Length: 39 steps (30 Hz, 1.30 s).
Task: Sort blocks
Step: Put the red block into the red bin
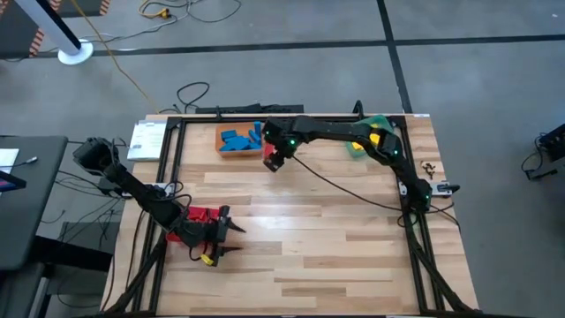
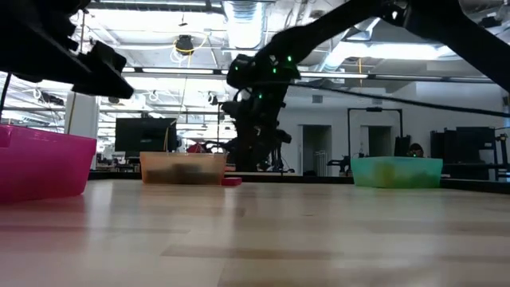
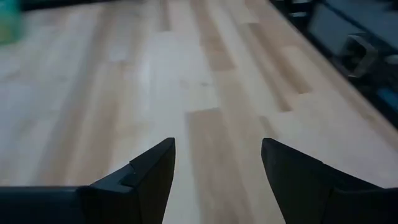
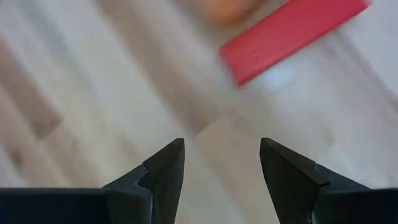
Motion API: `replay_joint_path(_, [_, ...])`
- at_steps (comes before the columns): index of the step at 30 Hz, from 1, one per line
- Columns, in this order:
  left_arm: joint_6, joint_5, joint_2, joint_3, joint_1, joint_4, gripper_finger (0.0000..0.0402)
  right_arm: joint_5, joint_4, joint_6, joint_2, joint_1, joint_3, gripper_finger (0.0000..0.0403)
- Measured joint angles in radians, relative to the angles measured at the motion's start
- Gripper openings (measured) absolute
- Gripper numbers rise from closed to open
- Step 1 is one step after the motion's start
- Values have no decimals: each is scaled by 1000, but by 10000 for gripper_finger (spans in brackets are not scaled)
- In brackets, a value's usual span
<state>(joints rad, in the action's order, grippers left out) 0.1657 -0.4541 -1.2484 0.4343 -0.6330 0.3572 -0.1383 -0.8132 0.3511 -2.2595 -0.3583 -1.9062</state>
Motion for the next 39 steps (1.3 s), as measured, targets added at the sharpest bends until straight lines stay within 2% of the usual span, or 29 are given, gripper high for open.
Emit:
replay_joint_path(5, [-5, -149, 0, 0, 46, 0, 235, 11, -160, -61, 29, 63, -26, 223])
replay_joint_path(8, [-24, -147, 0, 0, 117, -2, 235, 46, -255, -61, 52, 121, -26, 223])
replay_joint_path(15, [-102, 24, 0, 43, 338, -120, 235, 135, -434, -16, 108, 326, -26, 223])
replay_joint_path(23, [-199, 267, -27, 97, 593, -149, 235, 168, -502, 95, 117, 541, -26, 223])
replay_joint_path(28, [-186, 347, -171, 196, 695, -133, 235, 247, -520, 178, 116, 639, -26, 223])
replay_joint_path(33, [-87, 263, -376, 354, 757, -211, 235, 313, -578, 274, 116, 711, -26, 223])
replay_joint_path(39, [-91, 255, -575, 515, 816, -315, 235, 359, -685, 364, 118, 788, -26, 223])
